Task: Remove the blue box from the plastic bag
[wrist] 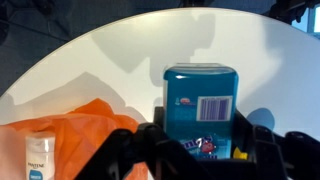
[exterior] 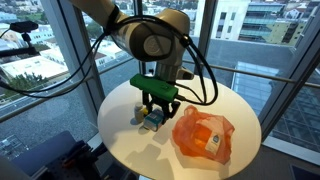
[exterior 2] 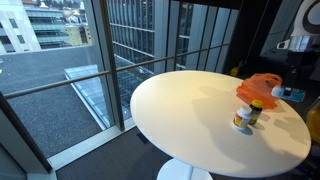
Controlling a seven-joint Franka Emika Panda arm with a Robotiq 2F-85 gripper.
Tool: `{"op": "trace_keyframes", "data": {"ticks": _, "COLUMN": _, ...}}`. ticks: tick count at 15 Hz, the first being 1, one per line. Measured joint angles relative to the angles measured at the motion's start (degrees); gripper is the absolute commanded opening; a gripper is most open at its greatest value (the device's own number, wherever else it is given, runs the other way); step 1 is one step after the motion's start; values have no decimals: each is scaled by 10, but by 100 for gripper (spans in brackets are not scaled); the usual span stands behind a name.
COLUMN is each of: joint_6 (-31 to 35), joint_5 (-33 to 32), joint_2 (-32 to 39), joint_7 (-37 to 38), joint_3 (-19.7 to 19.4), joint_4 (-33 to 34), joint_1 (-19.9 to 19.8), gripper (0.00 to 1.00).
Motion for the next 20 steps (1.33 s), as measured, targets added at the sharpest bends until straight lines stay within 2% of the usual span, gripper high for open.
{"op": "trace_keyframes", "data": {"ticks": 2, "joint_6": 0, "joint_5": 0, "joint_2": 0, "joint_7": 0, "joint_3": 0, "joint_4": -1, "joint_1": 1, "gripper": 64}}
{"op": "trace_keyframes", "data": {"ticks": 3, "joint_6": 0, "joint_5": 0, "joint_2": -1, "joint_7": 0, "joint_3": 0, "joint_4": -1, "joint_1": 1, "gripper": 39}}
{"op": "trace_keyframes", "data": {"ticks": 7, "joint_6": 5, "joint_5": 1, "joint_2": 4, "joint_7": -1, "joint_3": 0, "joint_4": -2, "joint_1": 1, "gripper": 39}}
{"op": "trace_keyframes", "data": {"ticks": 11, "joint_6": 60, "joint_5": 10, "joint_2": 32, "joint_7": -5, "joint_3": 6, "joint_4": -6, "joint_1": 6, "gripper": 39}}
{"op": "trace_keyframes", "data": {"ticks": 20, "joint_6": 163, "joint_5": 33, "joint_2": 119, "joint_7": -10, "joint_3": 46, "joint_4": -4, "joint_1": 10, "gripper": 39}}
